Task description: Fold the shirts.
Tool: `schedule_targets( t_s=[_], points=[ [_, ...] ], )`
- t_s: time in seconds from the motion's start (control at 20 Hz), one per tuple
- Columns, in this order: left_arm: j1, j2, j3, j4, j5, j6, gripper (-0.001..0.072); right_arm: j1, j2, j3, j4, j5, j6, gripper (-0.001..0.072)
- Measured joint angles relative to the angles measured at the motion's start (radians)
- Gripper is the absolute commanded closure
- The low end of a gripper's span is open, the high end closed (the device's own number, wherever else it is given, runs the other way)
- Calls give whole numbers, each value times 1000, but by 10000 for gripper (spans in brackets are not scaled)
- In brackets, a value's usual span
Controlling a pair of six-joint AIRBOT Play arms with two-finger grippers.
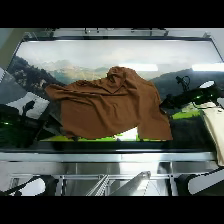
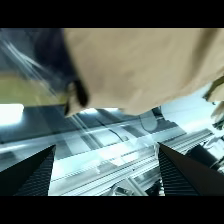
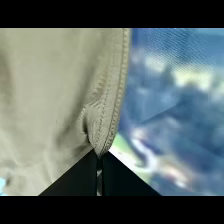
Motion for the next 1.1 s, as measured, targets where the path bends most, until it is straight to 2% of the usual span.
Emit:
schedule_targets(
  t_s=[0.25,0.3,0.35,0.4,0.45,0.5,0.55,0.75,0.9,1.0,1.1],
  points=[
    [-72,10,-122,-7,-173,-23,15,-14,43,1,23,10,-4,686],
    [-97,11,-132,-21,-200,-30,62,-16,46,1,26,11,-4,686],
    [-122,10,-137,-36,-233,-33,216,-17,49,1,27,11,-4,686],
    [-149,0,-138,-43,-277,-32,336,-17,51,1,30,14,-6,686],
    [-174,-16,-133,-47,-308,-32,406,-18,53,1,30,14,-7,686],
    [-202,-39,-123,-51,-336,-29,652,-18,54,1,30,16,-6,686],
    [-225,-66,-108,-52,-352,-20,690,-18,55,1,32,22,-6,686],
    [-271,-154,-26,-57,-301,21,691,-23,67,1,34,65,-2,687],
    [-249,-119,37,-13,-211,43,690,-51,124,1,71,128,-2,688],
    [-210,-26,118,-67,-89,58,689,-92,203,1,173,184,-37,687],
    [-156,82,232,-134,14,64,688,-148,318,1,348,243,-90,687]
  ],
)
